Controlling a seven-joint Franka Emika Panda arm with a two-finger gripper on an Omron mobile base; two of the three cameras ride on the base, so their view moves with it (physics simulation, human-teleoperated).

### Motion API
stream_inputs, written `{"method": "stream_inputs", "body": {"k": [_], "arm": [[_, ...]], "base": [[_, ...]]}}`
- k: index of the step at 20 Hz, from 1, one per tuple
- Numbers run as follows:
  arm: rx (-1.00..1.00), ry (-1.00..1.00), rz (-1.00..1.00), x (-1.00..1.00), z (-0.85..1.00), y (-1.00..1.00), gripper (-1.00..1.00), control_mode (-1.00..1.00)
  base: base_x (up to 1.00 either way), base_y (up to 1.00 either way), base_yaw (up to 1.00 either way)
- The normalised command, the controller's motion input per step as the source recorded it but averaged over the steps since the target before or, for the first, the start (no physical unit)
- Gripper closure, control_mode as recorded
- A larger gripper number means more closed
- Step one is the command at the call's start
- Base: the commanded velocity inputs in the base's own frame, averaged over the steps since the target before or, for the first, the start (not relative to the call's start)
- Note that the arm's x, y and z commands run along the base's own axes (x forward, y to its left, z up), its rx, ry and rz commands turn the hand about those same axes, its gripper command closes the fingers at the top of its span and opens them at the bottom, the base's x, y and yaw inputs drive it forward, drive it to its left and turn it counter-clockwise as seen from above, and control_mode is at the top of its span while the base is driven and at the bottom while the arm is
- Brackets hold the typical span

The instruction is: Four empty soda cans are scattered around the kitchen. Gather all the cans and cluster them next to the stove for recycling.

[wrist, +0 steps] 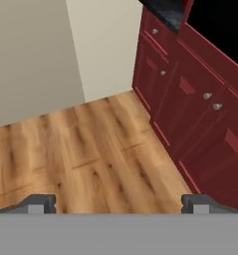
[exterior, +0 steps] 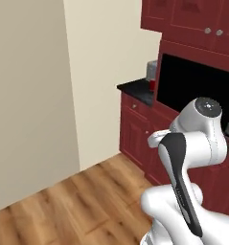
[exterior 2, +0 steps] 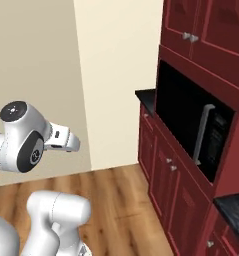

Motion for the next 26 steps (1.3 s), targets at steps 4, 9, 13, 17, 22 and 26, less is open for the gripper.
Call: {"method": "stream_inputs", "body": {"k": [4, 9, 13, 17, 22, 26], "arm": [[0.00, 0.00, 0.00, 0.00, 0.00, 0.00, -1.00, 1.00], [0.00, 0.00, 0.00, 0.00, 0.00, 0.00, -1.00, 1.00], [0.00, 0.00, 0.00, 0.00, 0.00, 0.00, -1.00, 1.00], [0.00, 0.00, 0.00, 0.00, 0.00, 0.00, -1.00, 1.00], [0.00, 0.00, 0.00, 0.00, 0.00, 0.00, -1.00, 1.00], [0.00, 0.00, 0.00, 0.00, 0.00, 0.00, -1.00, 1.00]], "base": [[0.92, 0.07, -0.16], [0.66, 0.00, -0.23], [0.63, 0.02, -0.26], [0.59, 0.13, -0.29], [0.58, 0.14, -0.30], [0.54, 0.25, -0.32]]}}
